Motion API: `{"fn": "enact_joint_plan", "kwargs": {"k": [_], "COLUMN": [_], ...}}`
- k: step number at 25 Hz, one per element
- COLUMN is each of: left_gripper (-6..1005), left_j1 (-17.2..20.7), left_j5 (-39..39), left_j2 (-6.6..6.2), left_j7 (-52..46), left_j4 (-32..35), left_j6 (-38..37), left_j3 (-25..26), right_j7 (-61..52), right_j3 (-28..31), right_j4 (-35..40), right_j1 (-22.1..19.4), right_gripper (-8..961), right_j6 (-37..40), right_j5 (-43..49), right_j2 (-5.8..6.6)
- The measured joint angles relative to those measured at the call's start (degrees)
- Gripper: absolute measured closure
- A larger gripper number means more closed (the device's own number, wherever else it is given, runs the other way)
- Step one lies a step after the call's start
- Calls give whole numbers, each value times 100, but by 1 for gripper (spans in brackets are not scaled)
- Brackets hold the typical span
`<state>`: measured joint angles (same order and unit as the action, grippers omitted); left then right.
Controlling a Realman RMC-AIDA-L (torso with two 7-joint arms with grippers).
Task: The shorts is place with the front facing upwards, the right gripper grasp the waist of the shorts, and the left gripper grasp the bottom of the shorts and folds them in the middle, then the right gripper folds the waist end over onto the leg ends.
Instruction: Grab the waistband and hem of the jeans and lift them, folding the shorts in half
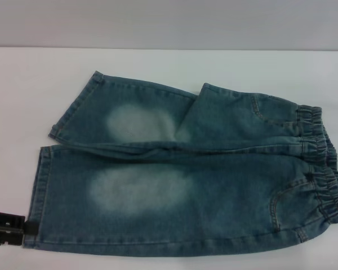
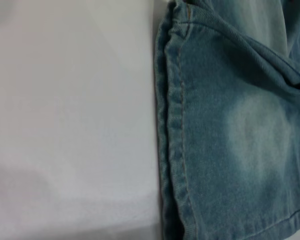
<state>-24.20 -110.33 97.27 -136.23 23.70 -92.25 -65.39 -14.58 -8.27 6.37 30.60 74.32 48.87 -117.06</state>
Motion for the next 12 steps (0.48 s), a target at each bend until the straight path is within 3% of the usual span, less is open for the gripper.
{"fn": "enact_joint_plan", "kwargs": {"k": [12], "left_gripper": [334], "left_j1": [-64], "left_j5": [-157], "left_j2": [107], "left_j7": [-53], "left_j4": [-6], "left_j6": [21], "left_j3": [50], "right_j7": [0], "right_j3": [0], "right_j4": [-16], "right_j1": [32], "right_gripper": [303], "right_j6": [-57], "right_j5": [0], "right_j2": [23]}}
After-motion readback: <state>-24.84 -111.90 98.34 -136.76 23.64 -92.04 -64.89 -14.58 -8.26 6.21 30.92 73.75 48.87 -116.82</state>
